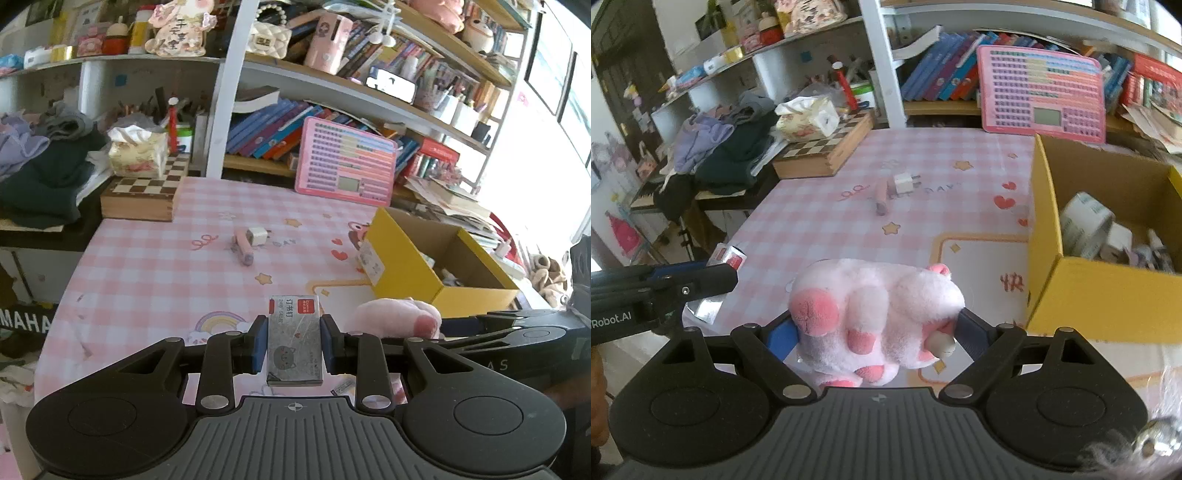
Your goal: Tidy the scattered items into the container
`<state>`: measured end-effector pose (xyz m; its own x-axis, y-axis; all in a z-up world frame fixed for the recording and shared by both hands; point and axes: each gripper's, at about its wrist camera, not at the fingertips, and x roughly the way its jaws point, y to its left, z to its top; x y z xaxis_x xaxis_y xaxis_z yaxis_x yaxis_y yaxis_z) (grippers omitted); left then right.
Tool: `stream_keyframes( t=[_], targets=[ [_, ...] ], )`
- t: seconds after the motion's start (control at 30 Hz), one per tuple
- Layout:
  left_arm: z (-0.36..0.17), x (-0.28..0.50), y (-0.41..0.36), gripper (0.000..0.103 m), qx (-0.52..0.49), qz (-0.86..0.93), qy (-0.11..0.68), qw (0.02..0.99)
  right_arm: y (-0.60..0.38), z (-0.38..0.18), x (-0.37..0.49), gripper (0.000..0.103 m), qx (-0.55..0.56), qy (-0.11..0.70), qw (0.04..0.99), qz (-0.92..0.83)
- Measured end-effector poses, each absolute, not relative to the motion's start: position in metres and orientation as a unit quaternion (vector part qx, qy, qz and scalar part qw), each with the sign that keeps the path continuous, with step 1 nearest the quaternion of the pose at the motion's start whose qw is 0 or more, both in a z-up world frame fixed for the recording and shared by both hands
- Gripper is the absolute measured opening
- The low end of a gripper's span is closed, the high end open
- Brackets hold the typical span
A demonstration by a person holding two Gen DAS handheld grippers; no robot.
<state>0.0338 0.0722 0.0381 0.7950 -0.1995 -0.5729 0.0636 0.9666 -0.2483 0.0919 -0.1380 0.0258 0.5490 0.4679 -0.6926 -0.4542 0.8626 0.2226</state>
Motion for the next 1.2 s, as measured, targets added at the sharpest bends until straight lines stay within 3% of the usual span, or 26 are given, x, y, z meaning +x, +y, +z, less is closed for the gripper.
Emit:
stream_keyframes(
  t=[1.2],
  targets=[
    [0.046, 0.029, 0.010, 0.028, -0.063, -0.185, 0.307, 0.931, -0.231, 0.032, 0.037, 0.087, 0.074, 0.382, 0.911, 0.133]
  ],
)
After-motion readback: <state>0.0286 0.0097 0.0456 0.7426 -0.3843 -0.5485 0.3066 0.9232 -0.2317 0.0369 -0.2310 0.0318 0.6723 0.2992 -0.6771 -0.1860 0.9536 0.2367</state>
